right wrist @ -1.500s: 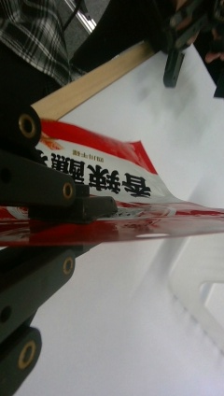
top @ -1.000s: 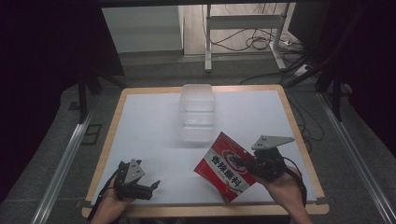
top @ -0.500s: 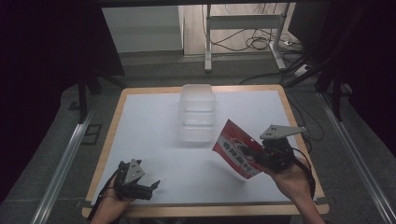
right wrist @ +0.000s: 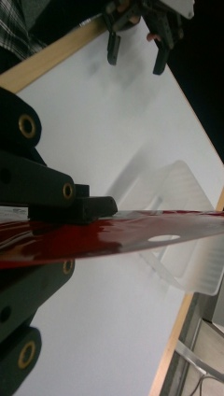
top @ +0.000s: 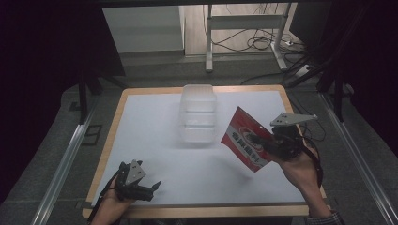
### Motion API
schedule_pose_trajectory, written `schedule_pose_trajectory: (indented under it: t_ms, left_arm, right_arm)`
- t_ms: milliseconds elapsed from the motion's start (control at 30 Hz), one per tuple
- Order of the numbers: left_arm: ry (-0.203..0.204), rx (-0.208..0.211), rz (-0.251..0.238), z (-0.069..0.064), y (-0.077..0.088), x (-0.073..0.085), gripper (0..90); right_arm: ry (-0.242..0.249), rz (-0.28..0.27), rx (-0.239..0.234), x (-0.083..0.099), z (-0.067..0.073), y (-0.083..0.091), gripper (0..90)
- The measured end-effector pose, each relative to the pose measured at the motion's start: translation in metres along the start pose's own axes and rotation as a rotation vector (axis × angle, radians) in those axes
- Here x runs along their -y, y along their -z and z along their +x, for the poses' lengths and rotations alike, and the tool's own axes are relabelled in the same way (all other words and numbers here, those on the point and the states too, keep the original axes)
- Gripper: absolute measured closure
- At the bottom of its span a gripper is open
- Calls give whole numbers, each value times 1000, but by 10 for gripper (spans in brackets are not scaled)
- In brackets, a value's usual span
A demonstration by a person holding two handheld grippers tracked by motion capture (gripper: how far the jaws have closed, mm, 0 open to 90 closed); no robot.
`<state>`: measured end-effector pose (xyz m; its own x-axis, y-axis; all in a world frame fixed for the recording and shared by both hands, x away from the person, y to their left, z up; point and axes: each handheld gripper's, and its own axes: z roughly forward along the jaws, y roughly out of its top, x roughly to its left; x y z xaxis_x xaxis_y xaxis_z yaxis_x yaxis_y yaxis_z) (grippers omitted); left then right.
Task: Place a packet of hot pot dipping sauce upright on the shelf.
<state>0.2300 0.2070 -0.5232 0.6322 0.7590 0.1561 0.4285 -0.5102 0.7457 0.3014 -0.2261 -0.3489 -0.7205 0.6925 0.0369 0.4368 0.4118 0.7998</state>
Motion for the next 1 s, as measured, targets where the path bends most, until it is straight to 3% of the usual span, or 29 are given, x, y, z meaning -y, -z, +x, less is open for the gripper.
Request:
schedule_pose_trajectory:
  t_ms: [300, 667, 1000]
  left_arm:
    - [-1, -2, -2, 0, 0, 0, 30]
    - [-2, -1, -1, 0, 0, 0, 30]
    - [-11, -1, 1, 0, 0, 0, 30]
  right_arm:
    - [22, -14, 19, -18, -17, -5, 878]
    - [47, -21, 3, -39, -32, -15, 878]
    - [69, -19, 0, -63, -44, -35, 878]
